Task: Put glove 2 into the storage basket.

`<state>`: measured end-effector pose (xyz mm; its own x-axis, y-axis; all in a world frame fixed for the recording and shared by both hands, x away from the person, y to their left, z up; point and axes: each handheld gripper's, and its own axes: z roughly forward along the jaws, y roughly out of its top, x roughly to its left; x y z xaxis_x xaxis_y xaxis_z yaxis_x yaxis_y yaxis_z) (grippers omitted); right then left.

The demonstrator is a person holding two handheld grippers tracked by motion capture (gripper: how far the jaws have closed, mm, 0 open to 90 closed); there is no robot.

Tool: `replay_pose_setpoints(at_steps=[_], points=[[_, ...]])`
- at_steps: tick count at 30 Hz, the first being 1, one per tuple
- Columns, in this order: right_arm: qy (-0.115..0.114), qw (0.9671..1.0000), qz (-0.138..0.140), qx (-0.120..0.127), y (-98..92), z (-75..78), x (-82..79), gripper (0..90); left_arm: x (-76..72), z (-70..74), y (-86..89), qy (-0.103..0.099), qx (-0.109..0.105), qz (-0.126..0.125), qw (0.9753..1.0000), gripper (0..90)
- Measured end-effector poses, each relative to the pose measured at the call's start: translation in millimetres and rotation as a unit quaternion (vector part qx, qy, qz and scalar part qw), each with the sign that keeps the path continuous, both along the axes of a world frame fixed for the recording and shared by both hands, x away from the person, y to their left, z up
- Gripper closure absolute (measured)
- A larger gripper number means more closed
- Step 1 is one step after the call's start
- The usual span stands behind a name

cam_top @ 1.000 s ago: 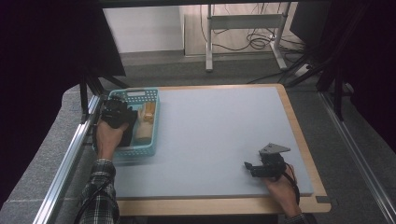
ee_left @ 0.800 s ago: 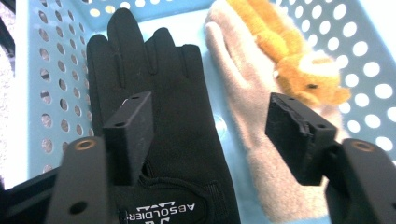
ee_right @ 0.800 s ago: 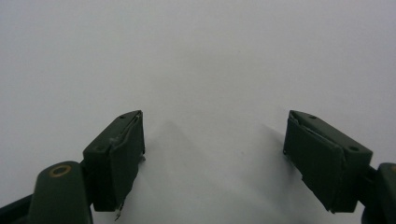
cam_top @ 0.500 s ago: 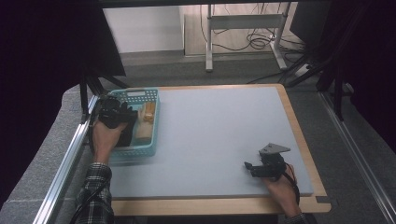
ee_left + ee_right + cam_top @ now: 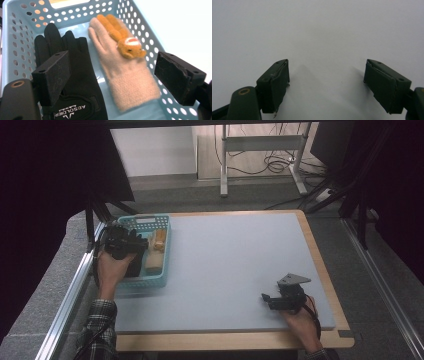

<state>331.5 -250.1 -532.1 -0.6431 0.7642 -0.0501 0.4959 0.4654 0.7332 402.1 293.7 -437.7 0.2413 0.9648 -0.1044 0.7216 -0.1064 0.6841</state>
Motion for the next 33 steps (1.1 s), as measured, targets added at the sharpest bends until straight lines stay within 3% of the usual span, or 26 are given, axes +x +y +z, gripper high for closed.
replay_pose_setpoints(at_steps=[16, 33], points=[[0.0, 1.0, 0.0, 0.0, 0.0, 0.0, 0.0, 20.1, -16.9, 4.4, -6.6, -0.014, -0.006, -0.021, 0.9997, 7.8], [0.0, 1.0, 0.0, 0.0, 0.0, 0.0, 0.0, 20.1, -31.5, 10.1, -18.0, -0.021, 0.009, -0.044, 0.9988, 3.1]])
